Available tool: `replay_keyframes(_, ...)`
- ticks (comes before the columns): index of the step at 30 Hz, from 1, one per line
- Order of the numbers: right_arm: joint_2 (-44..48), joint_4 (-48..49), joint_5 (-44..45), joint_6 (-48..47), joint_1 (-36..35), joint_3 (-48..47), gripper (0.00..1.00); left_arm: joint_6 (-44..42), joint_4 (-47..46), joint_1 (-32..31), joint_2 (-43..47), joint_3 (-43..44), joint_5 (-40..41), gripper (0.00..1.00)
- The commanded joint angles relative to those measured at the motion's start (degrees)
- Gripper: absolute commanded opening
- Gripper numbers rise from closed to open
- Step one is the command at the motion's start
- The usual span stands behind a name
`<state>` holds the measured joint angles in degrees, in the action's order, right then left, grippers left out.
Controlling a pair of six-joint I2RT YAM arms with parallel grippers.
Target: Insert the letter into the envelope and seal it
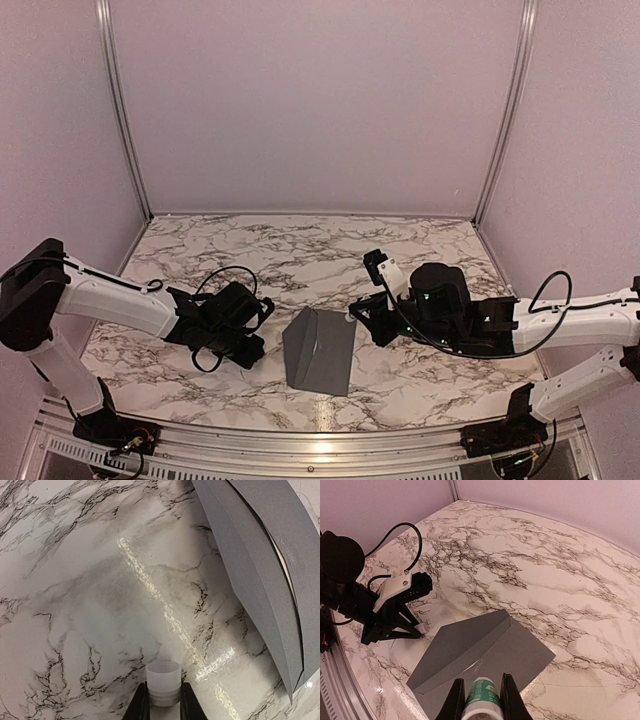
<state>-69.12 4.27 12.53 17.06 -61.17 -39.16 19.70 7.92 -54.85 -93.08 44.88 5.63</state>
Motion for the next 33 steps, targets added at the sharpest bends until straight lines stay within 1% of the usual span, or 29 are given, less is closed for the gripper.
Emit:
replay_keyframes(1,0.2,1.1,0.3,0.6,0.5,-1.3,0.00,-0.5,0.6,-0.4,-0.3,0.2,0.2,0.10)
replay_keyframes(7,0.5,1.6,-2.4,1.5,0.5,-1.5,0.00,-2.5,0.4,-2.1,4.1,0.2,-0.2,0.08)
replay_keyframes(13,2.6,5.0,-11.6,1.7,0.5,-1.1,0.00,-7.9,0.3,-7.2,8.2,2.4,-1.7,0.09)
replay_keyframes(14,3.0,5.6,-14.6,1.7,0.5,-0.9,0.00,-8.6,0.3,-7.7,8.9,2.8,-2.2,0.09)
replay_keyframes(19,5.9,8.3,-22.3,2.6,0.4,0.3,0.00,-10.9,0.0,-8.6,12.8,3.0,-6.6,0.05)
replay_keyframes(24,8.7,12.7,-29.5,4.2,0.4,2.5,0.00,-13.5,-1.9,-10.1,16.4,3.0,-11.3,0.06)
replay_keyframes(33,10.5,17.4,-36.2,5.7,0.5,4.0,0.00,-18.9,-6.6,-11.5,20.6,2.8,-18.7,0.06)
